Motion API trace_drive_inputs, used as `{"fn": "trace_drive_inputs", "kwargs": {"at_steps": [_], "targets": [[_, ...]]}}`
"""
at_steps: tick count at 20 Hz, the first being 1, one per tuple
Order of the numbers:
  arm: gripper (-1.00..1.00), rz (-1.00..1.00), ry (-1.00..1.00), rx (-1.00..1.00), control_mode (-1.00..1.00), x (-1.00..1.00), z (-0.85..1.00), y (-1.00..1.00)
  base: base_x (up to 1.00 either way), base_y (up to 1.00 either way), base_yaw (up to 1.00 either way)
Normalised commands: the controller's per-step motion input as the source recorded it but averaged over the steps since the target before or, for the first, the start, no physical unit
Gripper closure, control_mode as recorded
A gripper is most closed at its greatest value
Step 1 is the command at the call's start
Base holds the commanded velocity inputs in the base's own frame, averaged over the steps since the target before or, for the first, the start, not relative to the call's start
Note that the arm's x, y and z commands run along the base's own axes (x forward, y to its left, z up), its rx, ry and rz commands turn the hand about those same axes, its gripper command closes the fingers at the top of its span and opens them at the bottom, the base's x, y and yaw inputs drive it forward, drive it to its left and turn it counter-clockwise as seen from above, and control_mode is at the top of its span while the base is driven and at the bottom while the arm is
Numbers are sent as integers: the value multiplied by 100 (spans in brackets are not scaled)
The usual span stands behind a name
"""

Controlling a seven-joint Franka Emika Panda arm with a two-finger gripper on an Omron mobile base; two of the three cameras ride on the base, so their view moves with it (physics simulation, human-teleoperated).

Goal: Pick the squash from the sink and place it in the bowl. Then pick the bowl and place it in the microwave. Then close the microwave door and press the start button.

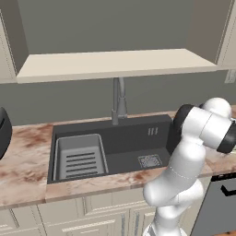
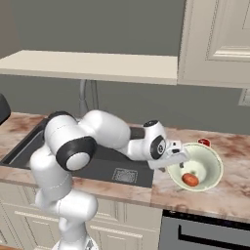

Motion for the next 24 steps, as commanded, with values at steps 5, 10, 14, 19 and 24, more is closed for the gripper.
{"fn": "trace_drive_inputs", "kwargs": {"at_steps": [5, 10, 14, 19, 24], "targets": [[-100, -2, -6, 0, -100, 16, -32, -14, 0, 0, 0], [100, -2, -1, 0, -100, 4, -8, -14, 0, 0, 0], [100, -1, 0, 0, -100, 0, 0, -5, 0, 0, 0], [100, 0, 4, 2, -100, 0, 3, -3, 0, 0, 0], [100, 4, 7, 0, -100, -3, 43, 0, 0, 0, 0]]}}
